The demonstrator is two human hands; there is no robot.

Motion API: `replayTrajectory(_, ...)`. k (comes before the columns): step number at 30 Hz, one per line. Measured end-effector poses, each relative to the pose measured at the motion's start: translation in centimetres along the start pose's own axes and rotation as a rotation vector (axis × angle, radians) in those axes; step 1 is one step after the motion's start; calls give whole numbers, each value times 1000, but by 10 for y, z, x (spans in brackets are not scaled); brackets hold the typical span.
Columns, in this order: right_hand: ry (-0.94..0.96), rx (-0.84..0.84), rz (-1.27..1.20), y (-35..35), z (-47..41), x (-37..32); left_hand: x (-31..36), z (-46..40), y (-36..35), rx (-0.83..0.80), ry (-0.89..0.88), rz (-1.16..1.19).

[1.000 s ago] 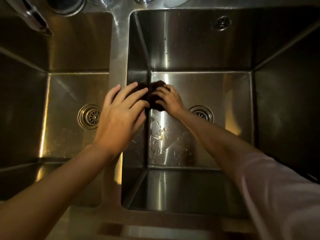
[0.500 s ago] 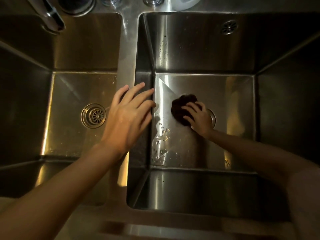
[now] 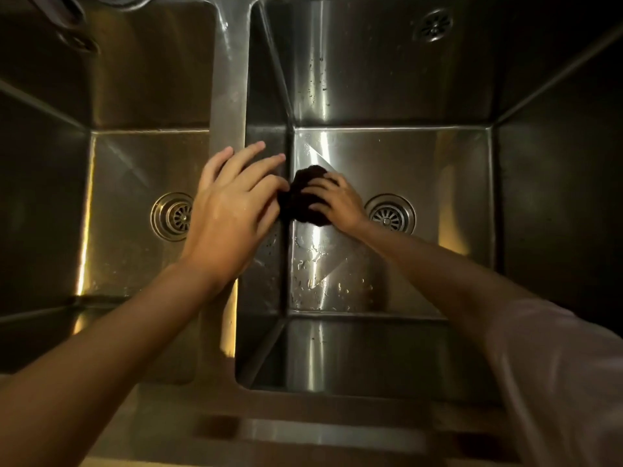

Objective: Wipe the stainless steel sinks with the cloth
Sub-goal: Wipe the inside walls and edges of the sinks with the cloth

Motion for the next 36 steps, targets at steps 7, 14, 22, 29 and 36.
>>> replayTrajectory(7,-100,118,60,26,45,34,-1,0,0,40,2,2)
replayTrajectory(14,-10,33,66,-6,94,14,-1,-1,0,57,0,-4)
replayTrajectory(22,8,-69,6,-20,17,-12,-1,-1,-1,58,13,-39)
replayTrajectory(29,-129,49,44,31,-5,35,1,-1,-3,52,-12,-75)
replayTrajectory(36,-47,-3,93,12,82,32,0,-1,-3,62,-15,-64)
Point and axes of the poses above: each hand's wrist, its own z-axis away from the middle knuckle, its own y-axis out of the back of the hand, x = y × z, the point moved 8 cm from there along -z, towards the middle knuckle, and after that the axes turned 12 degrees about -z, right-handed, at the moved point
